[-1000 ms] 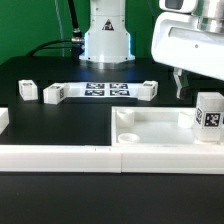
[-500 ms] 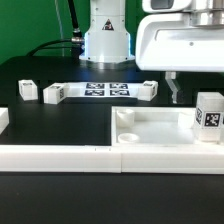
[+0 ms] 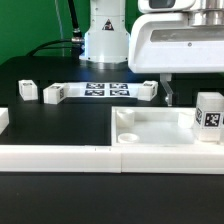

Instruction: Assemble square table

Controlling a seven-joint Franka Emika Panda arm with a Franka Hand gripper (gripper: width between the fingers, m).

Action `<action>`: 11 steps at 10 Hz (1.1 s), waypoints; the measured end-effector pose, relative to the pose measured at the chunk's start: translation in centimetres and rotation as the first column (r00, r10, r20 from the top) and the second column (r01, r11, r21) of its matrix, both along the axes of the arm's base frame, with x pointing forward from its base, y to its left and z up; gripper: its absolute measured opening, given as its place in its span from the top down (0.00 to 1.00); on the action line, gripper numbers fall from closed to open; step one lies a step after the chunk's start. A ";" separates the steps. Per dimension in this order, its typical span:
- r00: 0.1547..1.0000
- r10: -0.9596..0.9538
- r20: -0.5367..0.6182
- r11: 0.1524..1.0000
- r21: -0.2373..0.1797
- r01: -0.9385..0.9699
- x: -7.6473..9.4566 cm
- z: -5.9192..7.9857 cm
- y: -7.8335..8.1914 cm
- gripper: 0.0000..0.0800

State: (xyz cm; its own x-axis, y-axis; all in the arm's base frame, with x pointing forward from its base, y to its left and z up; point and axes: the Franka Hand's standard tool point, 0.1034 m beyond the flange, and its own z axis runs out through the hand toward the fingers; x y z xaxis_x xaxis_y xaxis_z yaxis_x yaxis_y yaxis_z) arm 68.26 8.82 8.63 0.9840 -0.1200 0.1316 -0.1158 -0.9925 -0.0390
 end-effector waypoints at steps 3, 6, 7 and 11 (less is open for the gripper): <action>0.999 0.043 0.028 0.999 0.007 -0.043 -0.4 -0.5 2.7 0.19; 0.998 0.060 0.028 0.998 0.003 -0.060 -0.4 -0.6 2.5 0.19; 0.998 0.060 0.028 0.998 0.003 -0.060 -0.4 -0.6 2.5 0.31; 0.980 -0.198 0.017 0.980 0.038 0.197 -0.3 -0.6 1.9 0.62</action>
Offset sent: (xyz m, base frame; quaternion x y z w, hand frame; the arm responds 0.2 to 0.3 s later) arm -0.0067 0.0252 0.0014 0.0098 0.0104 -0.1421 0.9898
